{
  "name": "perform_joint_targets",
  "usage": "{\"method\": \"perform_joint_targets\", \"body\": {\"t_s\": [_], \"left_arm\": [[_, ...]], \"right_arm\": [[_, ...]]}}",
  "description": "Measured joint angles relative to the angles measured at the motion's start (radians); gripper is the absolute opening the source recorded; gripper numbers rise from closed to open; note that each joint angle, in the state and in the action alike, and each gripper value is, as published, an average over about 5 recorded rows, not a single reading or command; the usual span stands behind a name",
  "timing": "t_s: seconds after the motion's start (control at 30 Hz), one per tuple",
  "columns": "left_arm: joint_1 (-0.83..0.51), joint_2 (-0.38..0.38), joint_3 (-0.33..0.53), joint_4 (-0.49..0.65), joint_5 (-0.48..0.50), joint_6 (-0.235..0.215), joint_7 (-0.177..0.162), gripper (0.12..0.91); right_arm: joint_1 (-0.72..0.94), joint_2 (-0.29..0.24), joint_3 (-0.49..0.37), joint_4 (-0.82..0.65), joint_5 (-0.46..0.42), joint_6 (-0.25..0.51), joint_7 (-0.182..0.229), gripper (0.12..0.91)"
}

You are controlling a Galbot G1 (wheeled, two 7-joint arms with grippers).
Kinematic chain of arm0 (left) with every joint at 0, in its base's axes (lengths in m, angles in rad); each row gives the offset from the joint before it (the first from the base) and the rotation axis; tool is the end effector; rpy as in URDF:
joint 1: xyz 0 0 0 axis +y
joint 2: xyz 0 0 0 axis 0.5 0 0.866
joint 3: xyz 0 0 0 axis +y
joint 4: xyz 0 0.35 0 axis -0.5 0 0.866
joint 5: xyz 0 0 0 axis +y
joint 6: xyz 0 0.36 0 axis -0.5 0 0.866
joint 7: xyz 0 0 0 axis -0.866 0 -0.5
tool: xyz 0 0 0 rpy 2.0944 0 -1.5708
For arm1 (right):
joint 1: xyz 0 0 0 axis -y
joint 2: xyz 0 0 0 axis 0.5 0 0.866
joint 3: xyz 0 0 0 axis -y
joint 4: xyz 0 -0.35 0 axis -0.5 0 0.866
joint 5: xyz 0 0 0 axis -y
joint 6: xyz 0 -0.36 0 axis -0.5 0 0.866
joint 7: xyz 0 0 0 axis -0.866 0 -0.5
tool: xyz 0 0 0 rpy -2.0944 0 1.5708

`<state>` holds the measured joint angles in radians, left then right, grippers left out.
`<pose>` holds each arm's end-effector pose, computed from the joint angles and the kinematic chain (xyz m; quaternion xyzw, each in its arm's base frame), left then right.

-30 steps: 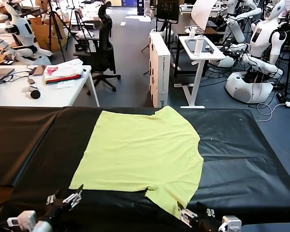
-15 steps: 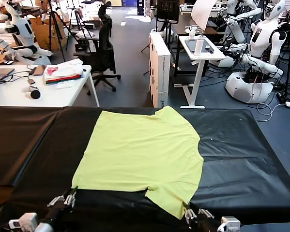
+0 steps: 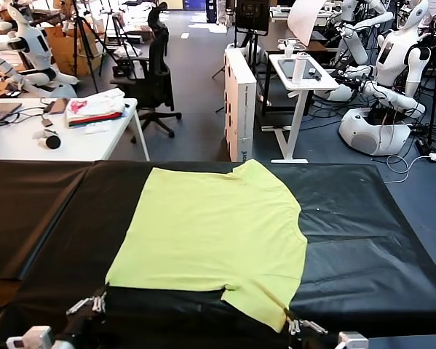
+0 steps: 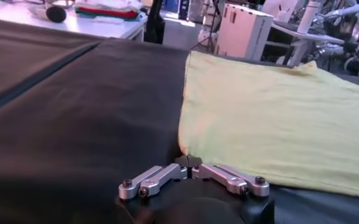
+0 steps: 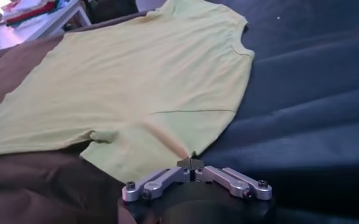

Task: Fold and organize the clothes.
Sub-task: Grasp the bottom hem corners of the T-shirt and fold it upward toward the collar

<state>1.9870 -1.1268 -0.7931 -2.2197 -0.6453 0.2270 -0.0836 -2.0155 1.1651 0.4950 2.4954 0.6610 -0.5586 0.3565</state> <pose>0.0930 0.1259 -0.2744 0.0073 -0.9692 0.0577 0.2392 0.0734 -0.0190 -0.2125 0.0451 -0.9244 -0.1031 0.3645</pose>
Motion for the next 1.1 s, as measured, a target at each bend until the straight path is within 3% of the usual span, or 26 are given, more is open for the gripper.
{"method": "perform_joint_targets", "body": {"t_s": [0.17, 0.37, 0.63, 1.1], "left_arm": [[0.011, -0.006, -0.010, -0.010, 0.000, -0.038, 0.010, 0.147], [-0.057, -0.037, 0.023, 0.018, 0.014, -0.097, 0.044, 0.147], [-0.224, -0.067, 0.071, 0.069, 0.045, -0.090, 0.046, 0.147], [-0.462, -0.078, 0.137, 0.233, 0.072, -0.086, 0.041, 0.147]], "right_arm": [[0.032, -0.002, 0.014, -0.009, -0.007, 0.026, -0.017, 0.138], [0.166, -0.046, 0.013, -0.053, 0.017, 0.040, -0.033, 0.138], [0.387, -0.117, -0.021, -0.163, 0.050, 0.040, -0.048, 0.138], [0.651, -0.125, -0.093, -0.404, 0.035, 0.100, -0.102, 0.138]]}}
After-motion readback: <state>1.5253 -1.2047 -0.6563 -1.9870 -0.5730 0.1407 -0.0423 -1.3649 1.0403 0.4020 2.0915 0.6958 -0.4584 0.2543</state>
